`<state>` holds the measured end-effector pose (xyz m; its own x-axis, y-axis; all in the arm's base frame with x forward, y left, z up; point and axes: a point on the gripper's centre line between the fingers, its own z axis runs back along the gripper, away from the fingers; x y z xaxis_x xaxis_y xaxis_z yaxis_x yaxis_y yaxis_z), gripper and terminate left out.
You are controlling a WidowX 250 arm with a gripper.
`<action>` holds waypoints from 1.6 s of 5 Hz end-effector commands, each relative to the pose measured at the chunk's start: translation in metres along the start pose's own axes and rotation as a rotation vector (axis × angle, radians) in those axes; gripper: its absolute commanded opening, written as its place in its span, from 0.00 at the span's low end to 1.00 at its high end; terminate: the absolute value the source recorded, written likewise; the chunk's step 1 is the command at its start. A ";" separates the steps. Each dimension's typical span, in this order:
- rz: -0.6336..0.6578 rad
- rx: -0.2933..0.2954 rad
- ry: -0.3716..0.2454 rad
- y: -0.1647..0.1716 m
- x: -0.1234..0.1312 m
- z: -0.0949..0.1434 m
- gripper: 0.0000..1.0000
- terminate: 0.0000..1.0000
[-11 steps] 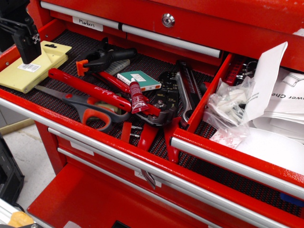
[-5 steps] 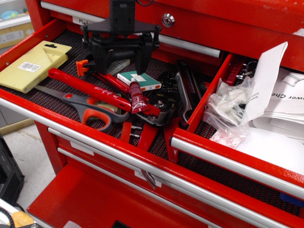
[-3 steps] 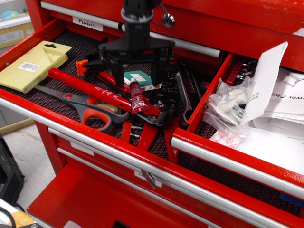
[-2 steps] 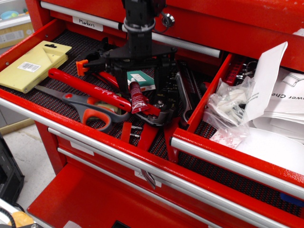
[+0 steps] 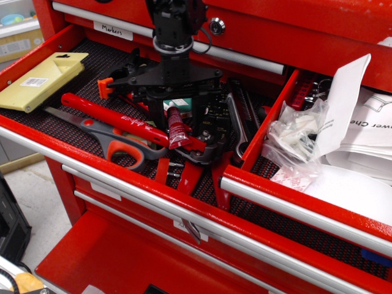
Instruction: Pick up glue and put into drawer
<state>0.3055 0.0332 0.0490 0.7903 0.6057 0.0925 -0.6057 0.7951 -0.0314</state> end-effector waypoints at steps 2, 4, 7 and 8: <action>0.030 0.145 -0.026 -0.037 -0.011 0.082 0.00 0.00; 0.108 0.177 -0.087 -0.096 -0.057 0.141 0.00 0.00; 0.281 0.134 -0.209 -0.164 -0.070 0.155 1.00 0.00; 0.281 0.134 -0.209 -0.164 -0.070 0.155 1.00 0.00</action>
<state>0.3278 -0.1455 0.1818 0.5972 0.7480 0.2896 -0.7974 0.5928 0.1131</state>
